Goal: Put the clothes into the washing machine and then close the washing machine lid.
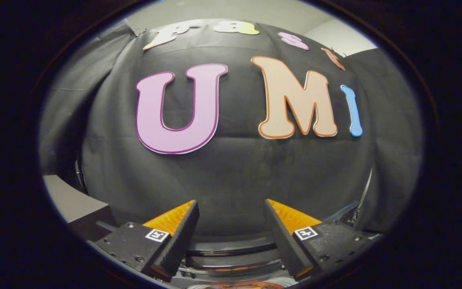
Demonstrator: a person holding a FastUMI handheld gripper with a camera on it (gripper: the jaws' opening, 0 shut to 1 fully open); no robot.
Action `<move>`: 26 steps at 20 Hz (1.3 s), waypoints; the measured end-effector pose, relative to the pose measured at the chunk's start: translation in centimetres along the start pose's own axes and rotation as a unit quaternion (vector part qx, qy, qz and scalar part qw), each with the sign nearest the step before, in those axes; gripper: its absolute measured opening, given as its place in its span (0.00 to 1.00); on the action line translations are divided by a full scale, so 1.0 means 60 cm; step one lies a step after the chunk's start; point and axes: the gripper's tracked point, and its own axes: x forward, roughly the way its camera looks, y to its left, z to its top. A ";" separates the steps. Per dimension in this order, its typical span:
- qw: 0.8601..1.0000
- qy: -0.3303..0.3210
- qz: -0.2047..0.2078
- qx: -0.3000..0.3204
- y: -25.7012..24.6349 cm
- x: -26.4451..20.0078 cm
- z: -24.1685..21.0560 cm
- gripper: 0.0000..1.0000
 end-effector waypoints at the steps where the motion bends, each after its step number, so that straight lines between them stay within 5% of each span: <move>1: 1.000 0.000 -0.001 0.000 0.000 0.000 0.001 0.98; 26: 1.000 -0.027 0.005 0.001 0.000 -0.001 0.012 0.98</move>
